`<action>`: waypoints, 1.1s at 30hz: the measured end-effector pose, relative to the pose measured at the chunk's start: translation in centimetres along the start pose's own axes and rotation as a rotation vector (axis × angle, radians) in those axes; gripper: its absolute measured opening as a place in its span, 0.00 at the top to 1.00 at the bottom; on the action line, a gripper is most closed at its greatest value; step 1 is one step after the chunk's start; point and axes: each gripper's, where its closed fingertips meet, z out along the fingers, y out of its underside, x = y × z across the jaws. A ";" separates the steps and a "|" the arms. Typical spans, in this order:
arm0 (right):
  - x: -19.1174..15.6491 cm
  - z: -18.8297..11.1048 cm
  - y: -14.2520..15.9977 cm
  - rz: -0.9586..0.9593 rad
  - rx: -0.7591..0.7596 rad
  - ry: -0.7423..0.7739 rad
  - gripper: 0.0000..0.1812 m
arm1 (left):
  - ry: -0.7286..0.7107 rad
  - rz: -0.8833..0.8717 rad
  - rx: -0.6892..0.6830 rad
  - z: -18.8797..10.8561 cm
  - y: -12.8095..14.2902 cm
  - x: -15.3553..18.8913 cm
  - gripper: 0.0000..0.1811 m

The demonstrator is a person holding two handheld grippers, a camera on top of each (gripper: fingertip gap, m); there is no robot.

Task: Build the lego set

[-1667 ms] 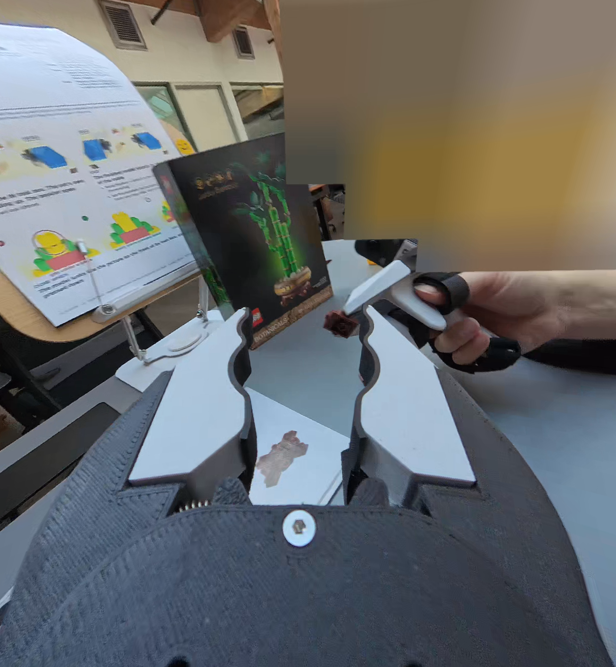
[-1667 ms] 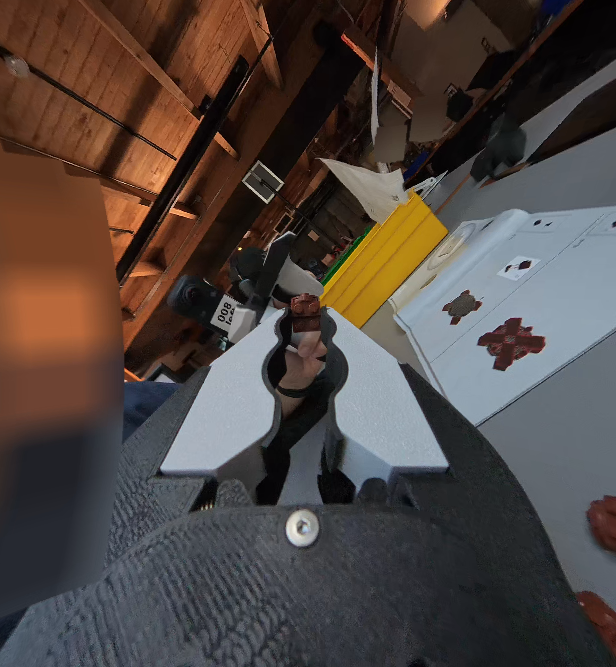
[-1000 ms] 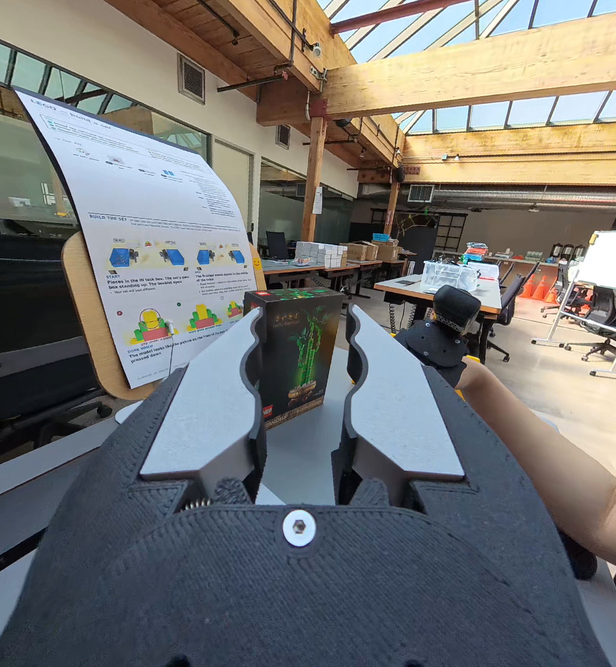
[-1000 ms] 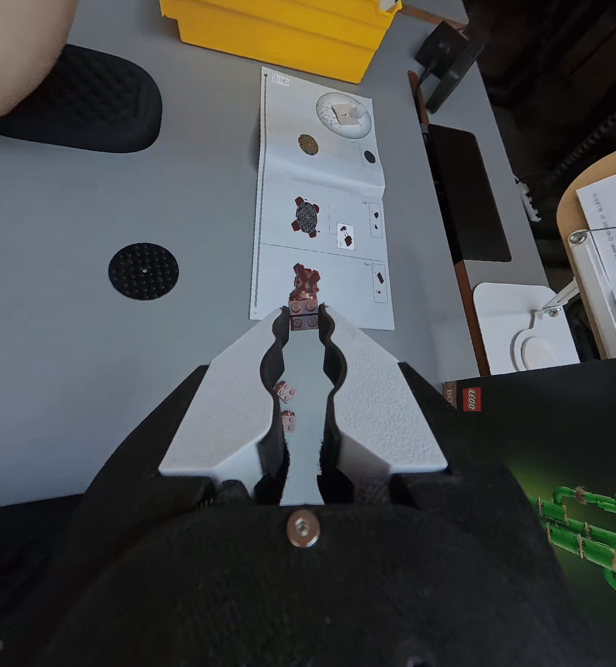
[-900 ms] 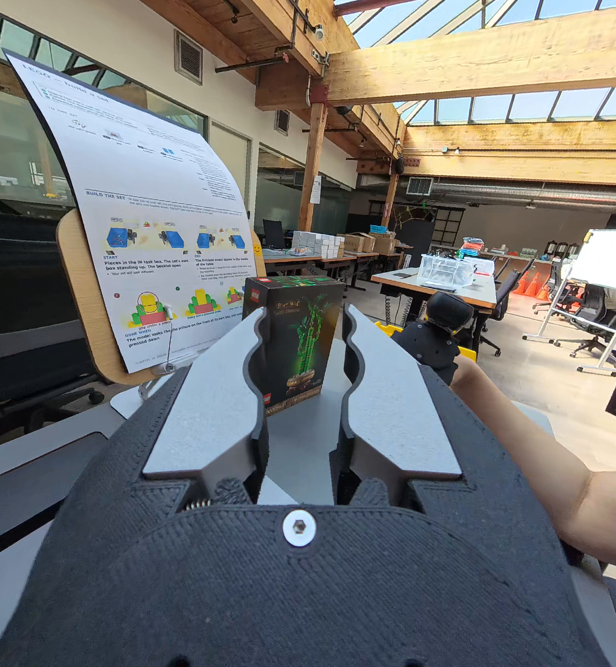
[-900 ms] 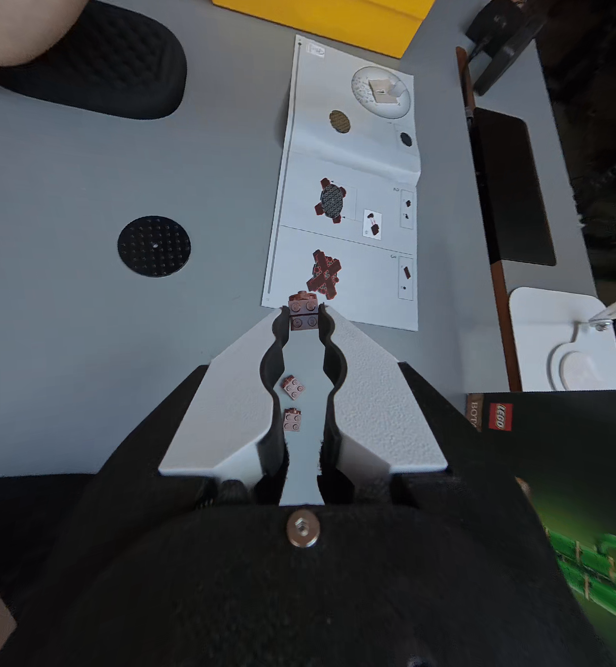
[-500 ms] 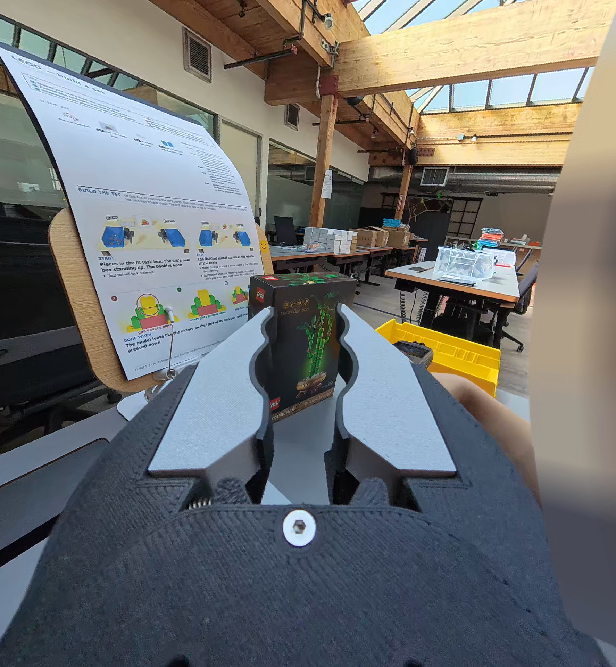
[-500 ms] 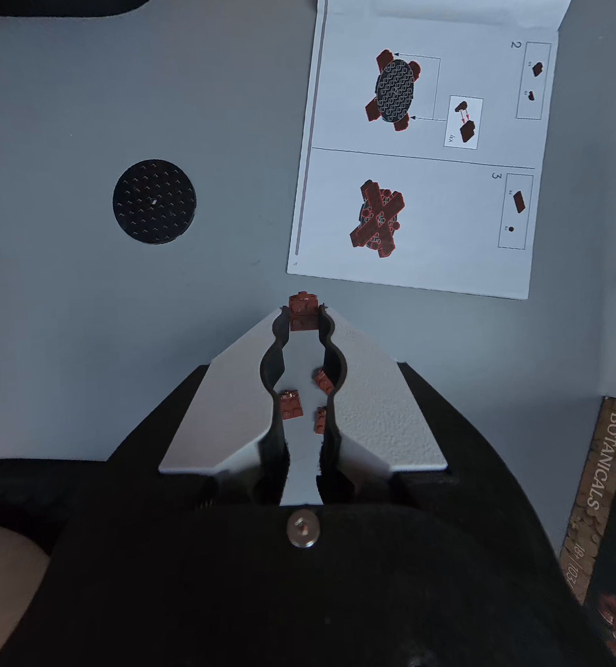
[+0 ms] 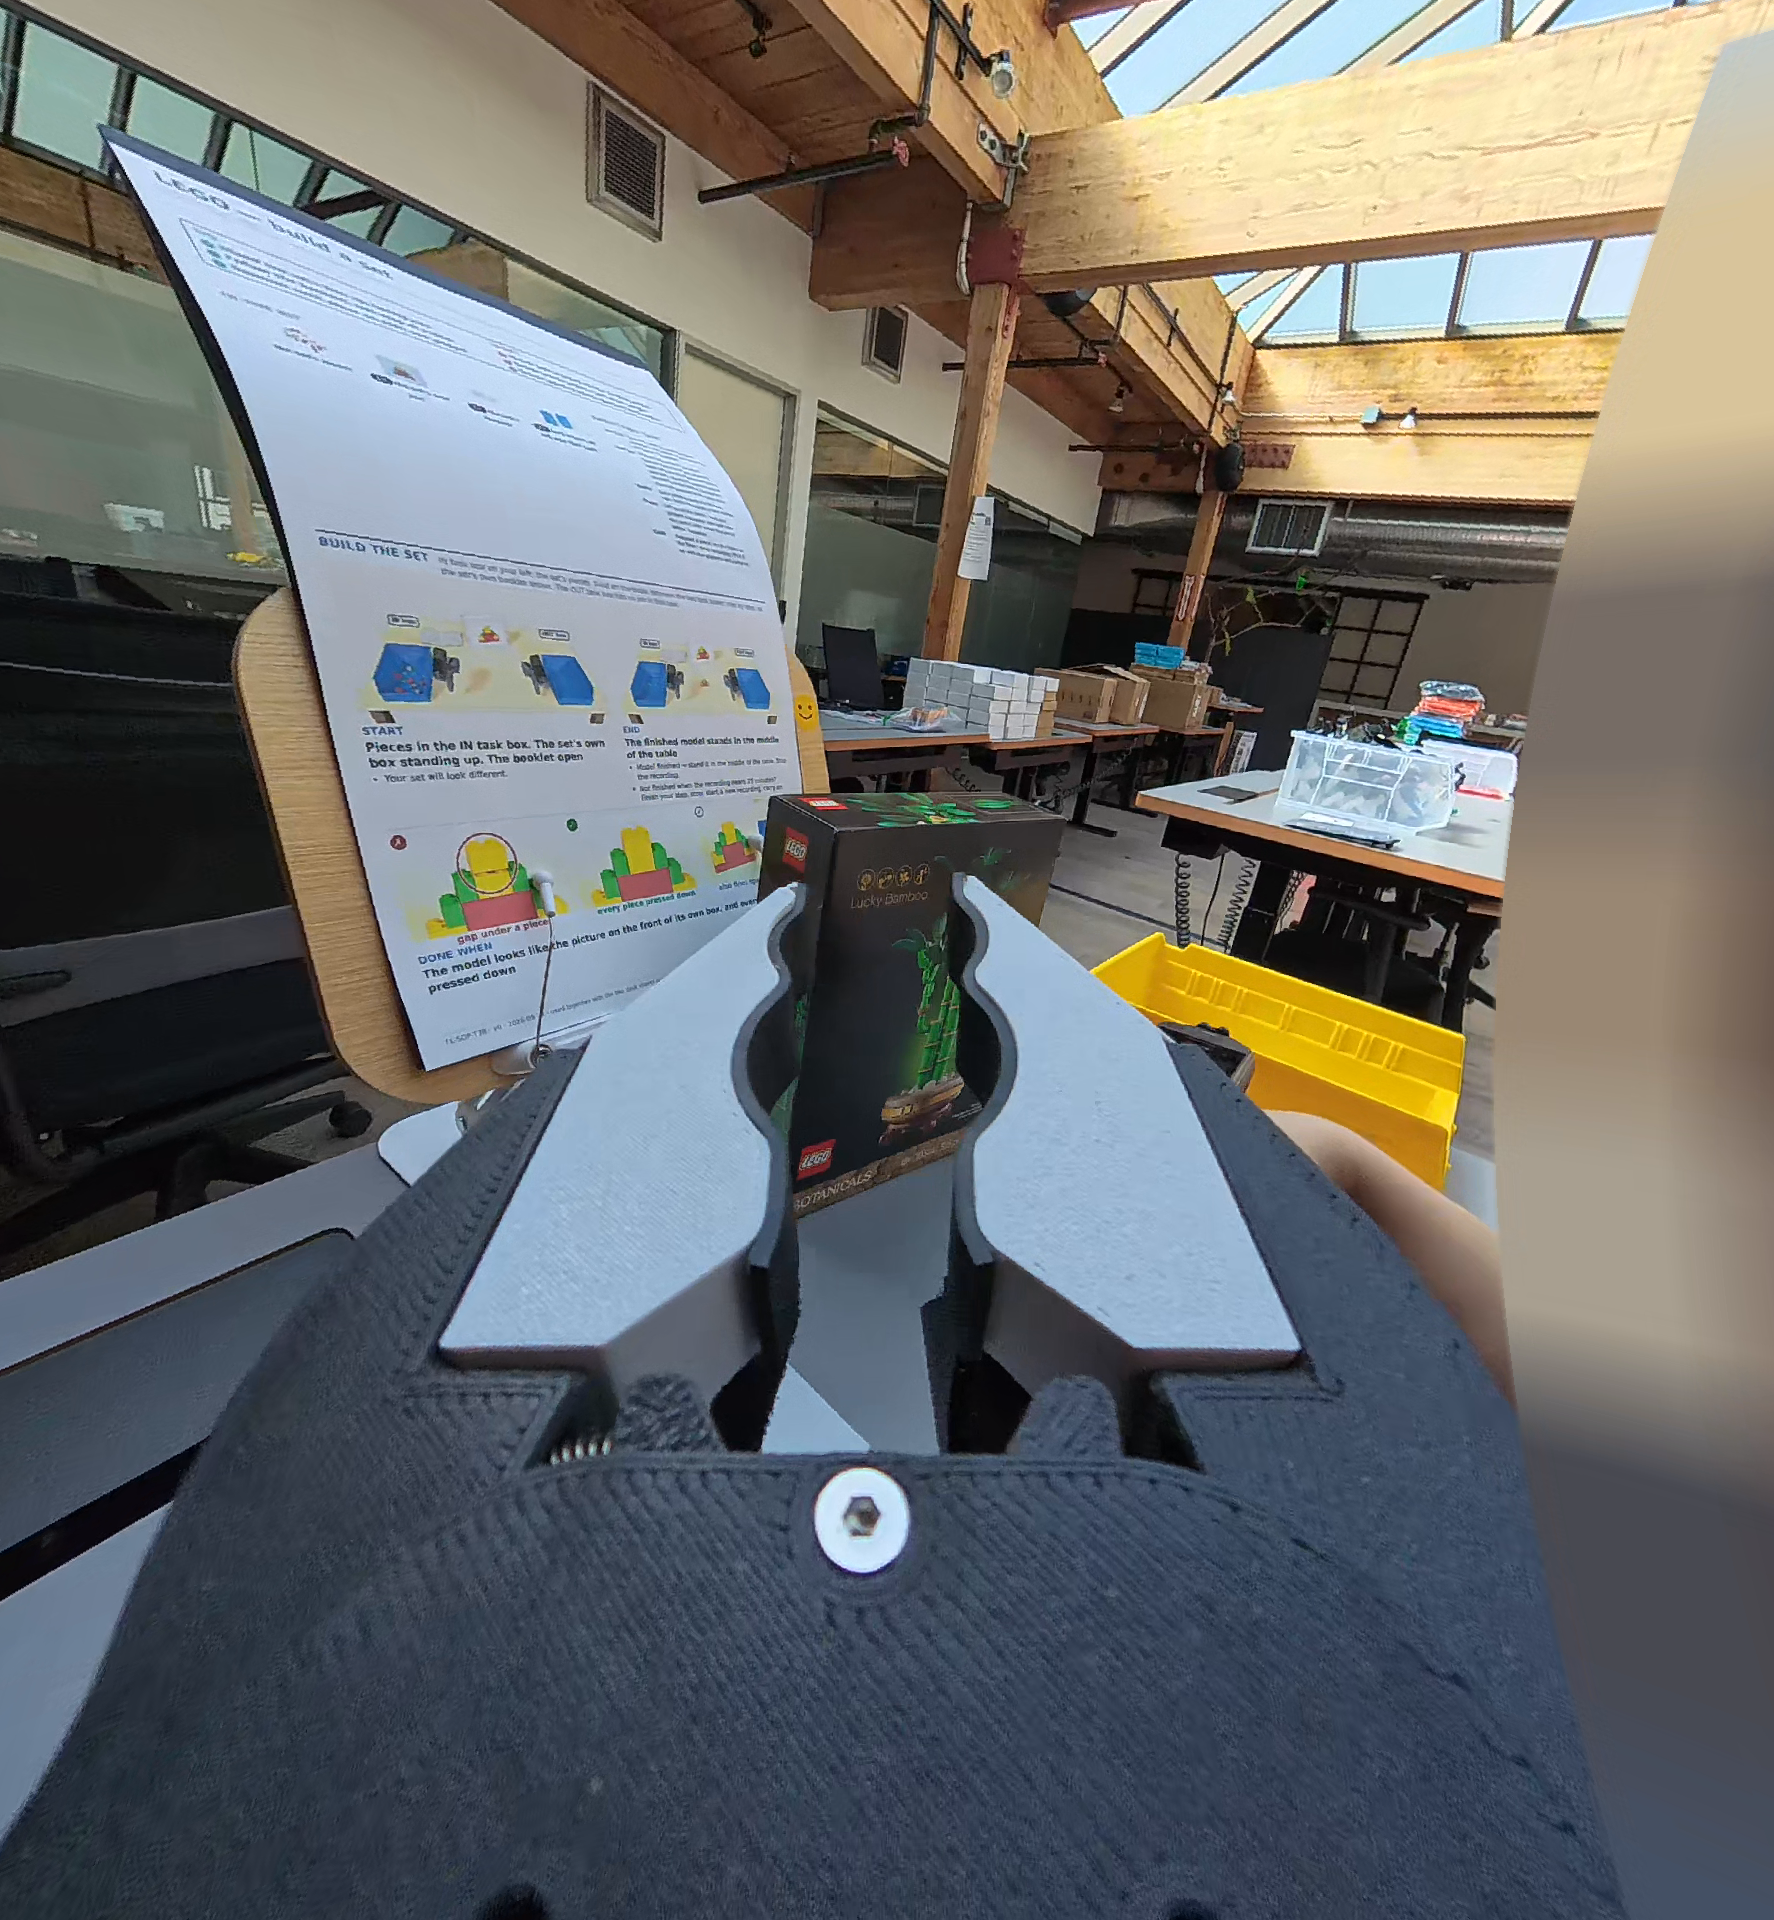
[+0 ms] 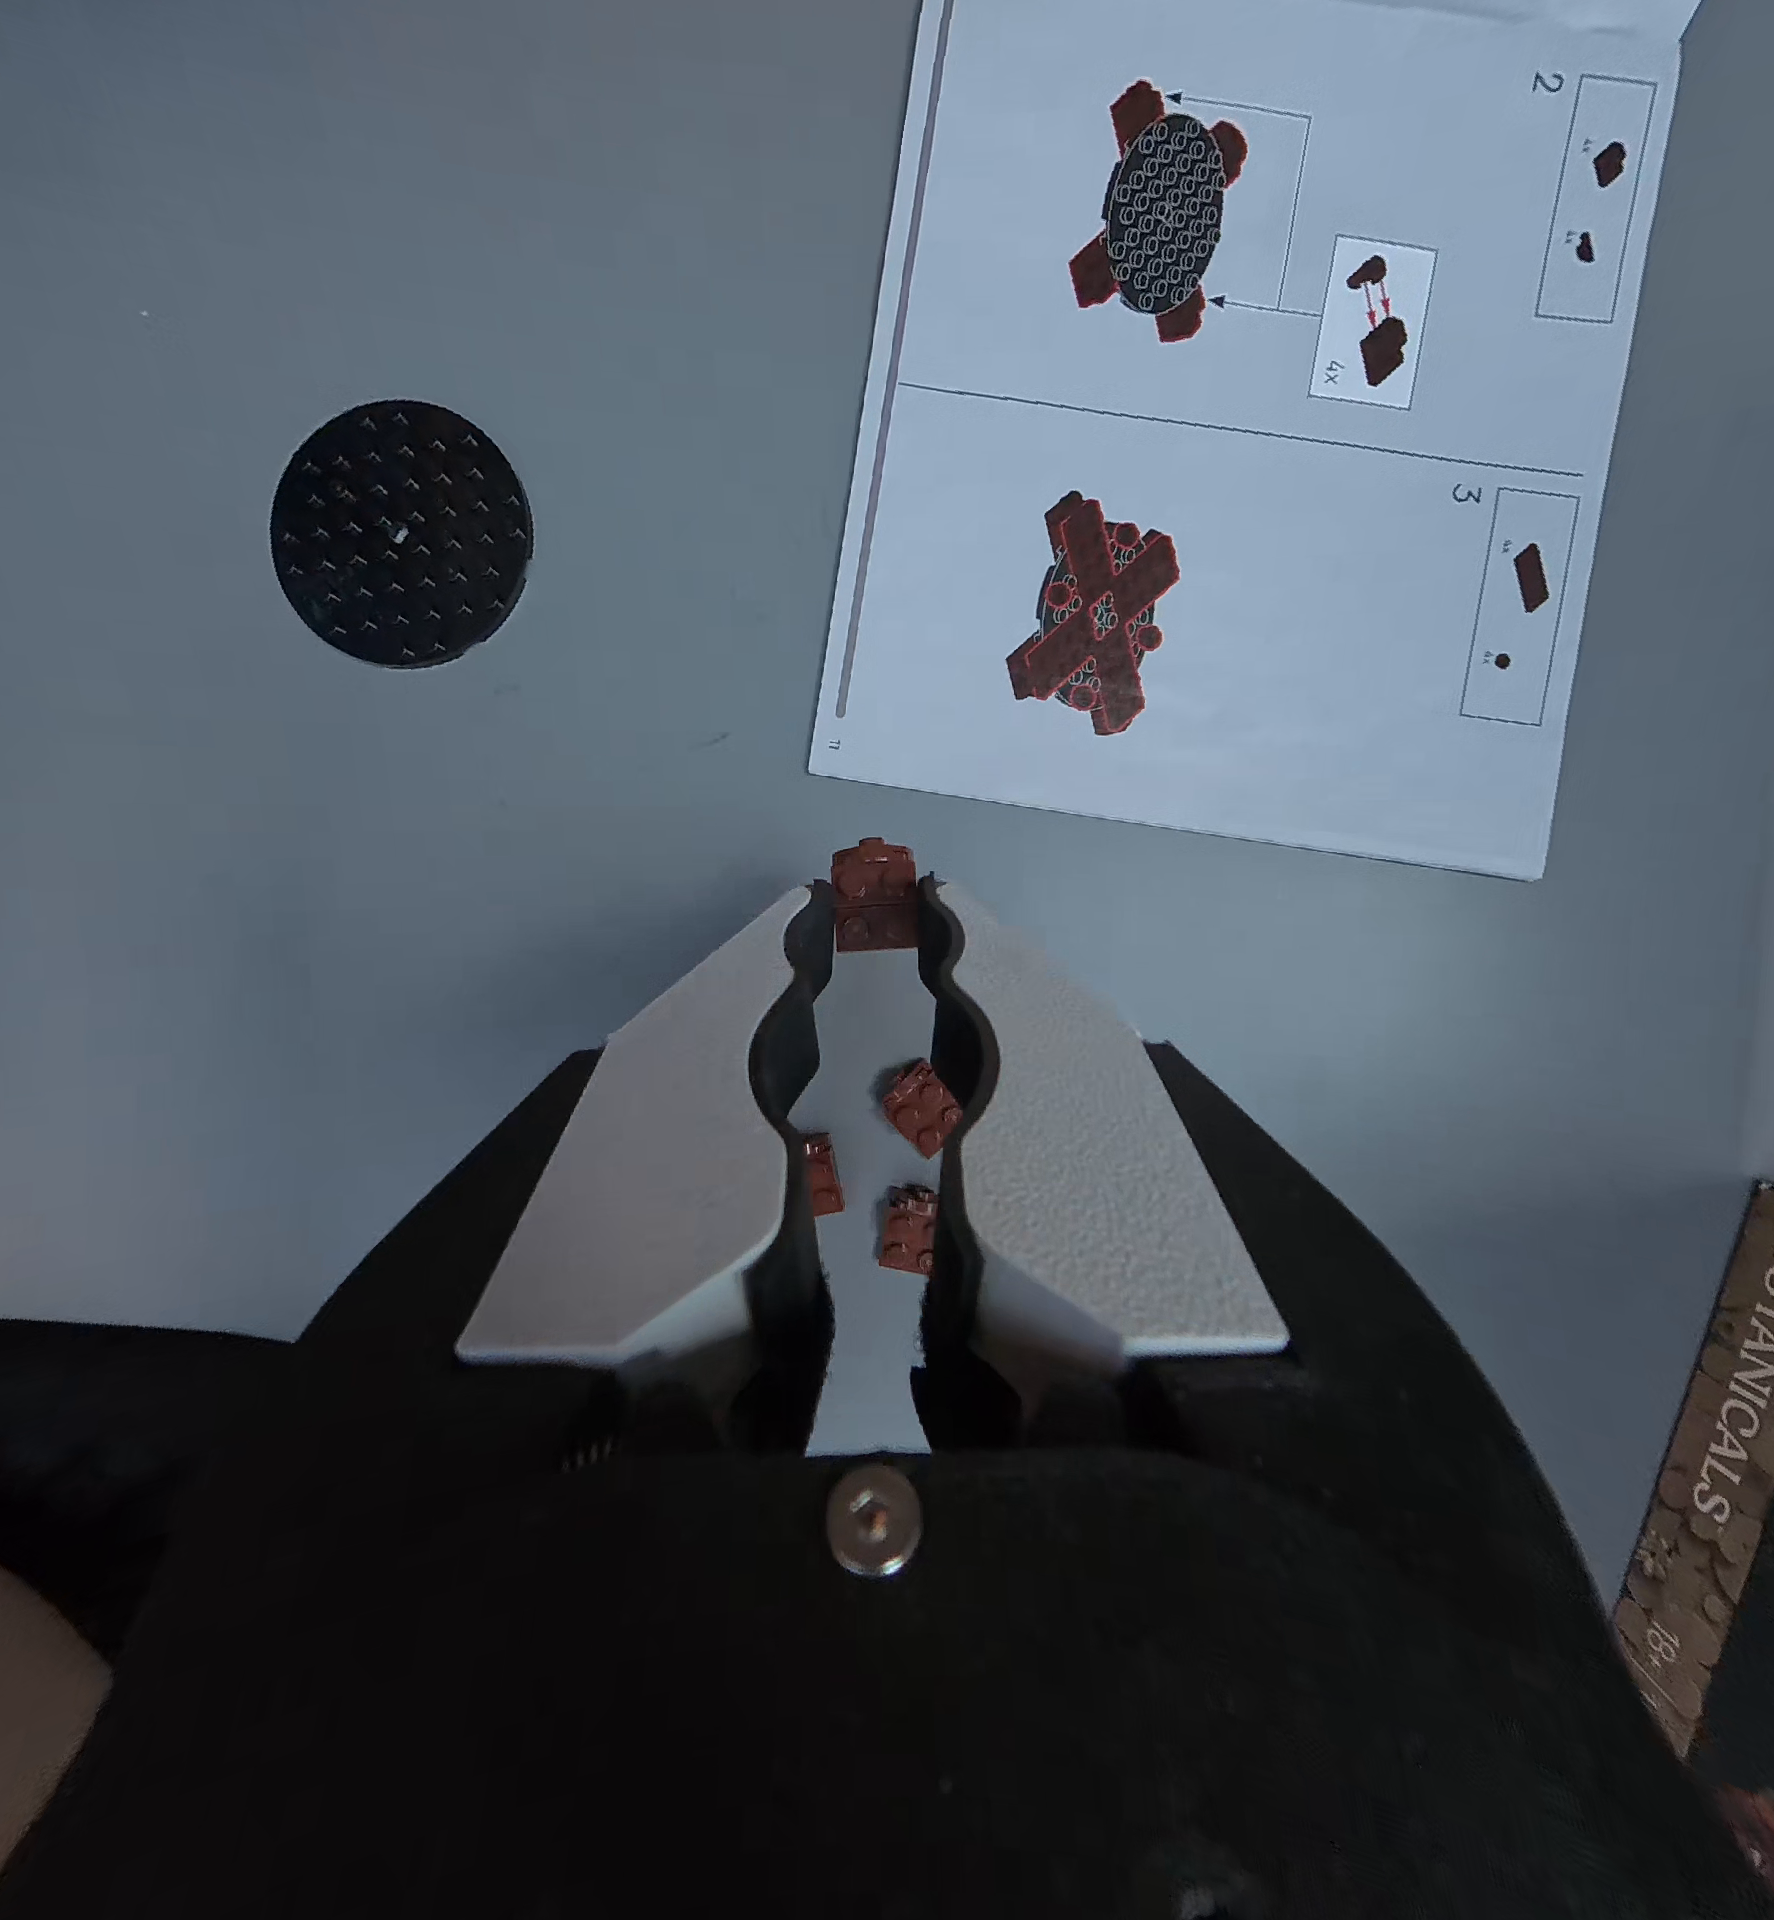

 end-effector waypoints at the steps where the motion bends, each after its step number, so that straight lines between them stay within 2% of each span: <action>1: 0.0 -0.3 -0.1 -0.005 0.014 0.003 0.92 | 0.002 -0.002 -0.001 0.0 0.0 0.0 0.87; 8: 0.6 -3.0 -3.3 -0.108 0.211 0.096 0.91 | 0.041 -0.047 -0.147 1.3 3.3 -0.2 0.87; 18: 1.7 -6.1 -6.5 -0.190 0.409 0.244 0.92 | 0.122 -0.096 -0.226 2.7 5.9 1.0 0.87; 23: 1.7 -5.5 -6.7 -0.177 0.424 0.221 0.92 | 0.128 -0.121 -0.230 2.8 6.2 0.7 0.87; 29: 2.1 -3.5 -6.3 -0.141 0.375 0.198 0.92 | 0.112 -0.125 -0.208 2.3 5.4 0.3 0.88; 33: 2.0 -3.3 -6.4 -0.097 0.370 0.171 0.92 | 0.105 -0.120 -0.185 1.9 4.6 0.2 0.88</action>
